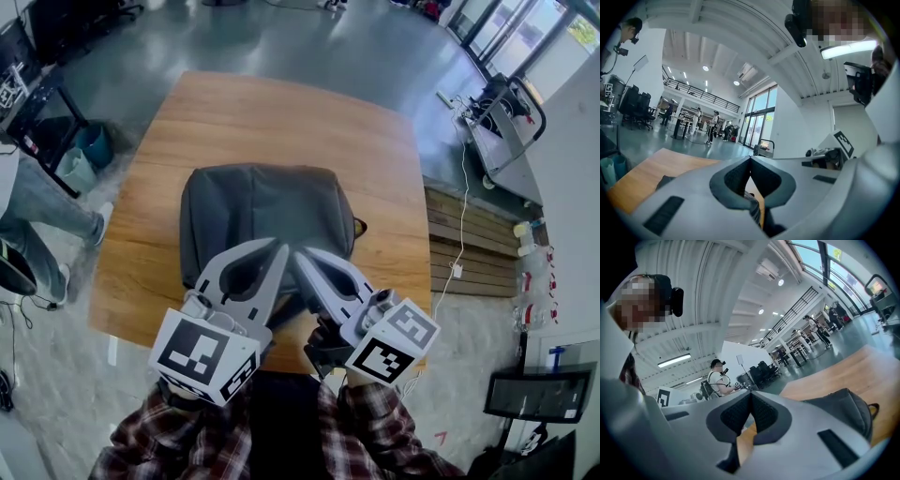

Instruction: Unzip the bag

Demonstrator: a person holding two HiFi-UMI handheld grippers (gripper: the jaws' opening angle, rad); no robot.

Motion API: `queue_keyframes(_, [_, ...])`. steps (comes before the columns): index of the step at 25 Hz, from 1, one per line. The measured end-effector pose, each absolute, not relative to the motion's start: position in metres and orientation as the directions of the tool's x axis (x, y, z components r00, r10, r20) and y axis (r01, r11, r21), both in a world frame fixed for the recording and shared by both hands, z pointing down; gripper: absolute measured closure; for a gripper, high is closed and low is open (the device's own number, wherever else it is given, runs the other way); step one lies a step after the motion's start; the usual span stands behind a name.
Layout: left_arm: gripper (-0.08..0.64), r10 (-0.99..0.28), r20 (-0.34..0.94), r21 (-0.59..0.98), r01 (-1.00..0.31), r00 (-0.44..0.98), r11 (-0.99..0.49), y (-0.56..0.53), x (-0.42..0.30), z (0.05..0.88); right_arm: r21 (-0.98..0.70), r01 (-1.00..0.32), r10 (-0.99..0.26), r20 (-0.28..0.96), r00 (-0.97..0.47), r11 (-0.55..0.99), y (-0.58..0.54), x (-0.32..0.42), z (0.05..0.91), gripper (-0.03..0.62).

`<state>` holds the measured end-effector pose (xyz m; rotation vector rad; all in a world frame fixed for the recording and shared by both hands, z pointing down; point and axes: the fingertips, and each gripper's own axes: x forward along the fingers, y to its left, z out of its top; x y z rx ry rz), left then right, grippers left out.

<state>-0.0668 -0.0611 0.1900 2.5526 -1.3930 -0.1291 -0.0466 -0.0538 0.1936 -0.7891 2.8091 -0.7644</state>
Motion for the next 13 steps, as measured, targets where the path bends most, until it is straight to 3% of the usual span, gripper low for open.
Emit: queue_keyframes(13, [0.551,-0.847,0.051,0.242,-0.829,0.530,-0.504,-0.0624,-0.0749,0.1867,-0.489,-0.483,-0.546,0.017,-0.837,0.726,-0.0558,-0.0431,0.1838,0.583])
